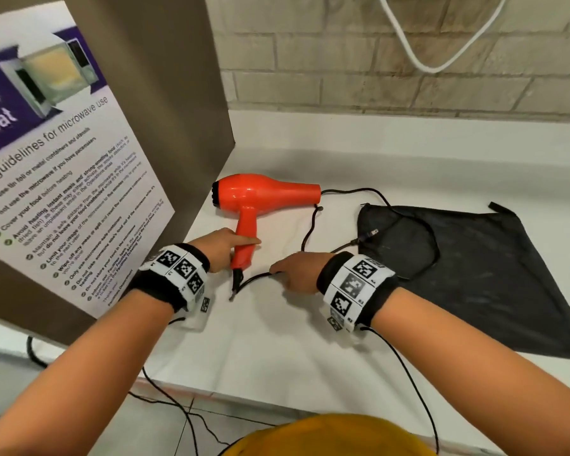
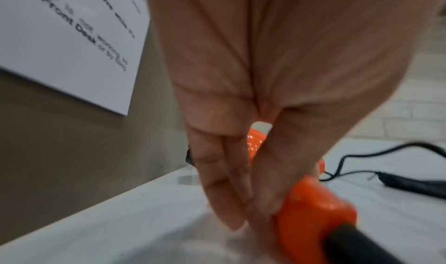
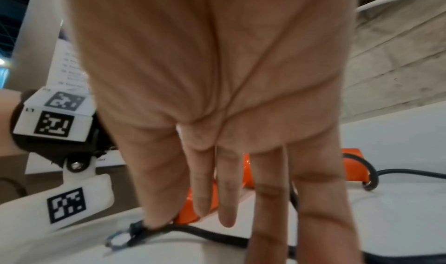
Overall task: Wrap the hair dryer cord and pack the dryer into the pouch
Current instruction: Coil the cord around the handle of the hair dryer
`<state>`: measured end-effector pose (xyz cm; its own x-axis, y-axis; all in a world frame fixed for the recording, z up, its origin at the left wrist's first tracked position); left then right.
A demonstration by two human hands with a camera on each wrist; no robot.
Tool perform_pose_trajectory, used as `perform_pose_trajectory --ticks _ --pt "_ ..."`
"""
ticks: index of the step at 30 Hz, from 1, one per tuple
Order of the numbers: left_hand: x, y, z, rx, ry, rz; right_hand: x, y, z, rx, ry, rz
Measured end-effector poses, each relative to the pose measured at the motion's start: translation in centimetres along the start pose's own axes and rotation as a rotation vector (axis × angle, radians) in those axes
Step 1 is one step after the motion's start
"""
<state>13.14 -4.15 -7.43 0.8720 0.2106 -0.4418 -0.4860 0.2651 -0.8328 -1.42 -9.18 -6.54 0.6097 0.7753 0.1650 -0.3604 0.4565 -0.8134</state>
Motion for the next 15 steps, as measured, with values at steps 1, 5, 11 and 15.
perform_pose_trajectory --ticks 1,5,11,15 --pt "0.2 0.3 -0.3 -0.01 0.0 -0.022 0.3 0.4 -0.2 0.041 0.005 0.04" --pt "0.9 0.9 -1.3 -0.039 -0.025 -0.054 0.9 1.0 -0.6 0.06 0.011 0.101" --pt "0.1 -0.1 -1.4 -0.059 0.107 -0.118 0.2 0.6 -1.2 -0.055 0.061 0.092" --pt "-0.7 -2.3 -1.4 -0.107 0.223 -0.034 -1.2 -1.7 -0.2 -0.241 0.102 -0.125"
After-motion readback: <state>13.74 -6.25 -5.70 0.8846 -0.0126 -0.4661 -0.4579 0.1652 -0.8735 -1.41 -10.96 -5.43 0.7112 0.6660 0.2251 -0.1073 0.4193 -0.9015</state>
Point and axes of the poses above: each hand's wrist, its own z-axis away from the middle knuckle, its own y-axis out of the palm, x = y × z, the point moved 4 cm from there along -z, towards the middle knuckle, and after that the axes turned 12 degrees about y, right-handed, at the moved point
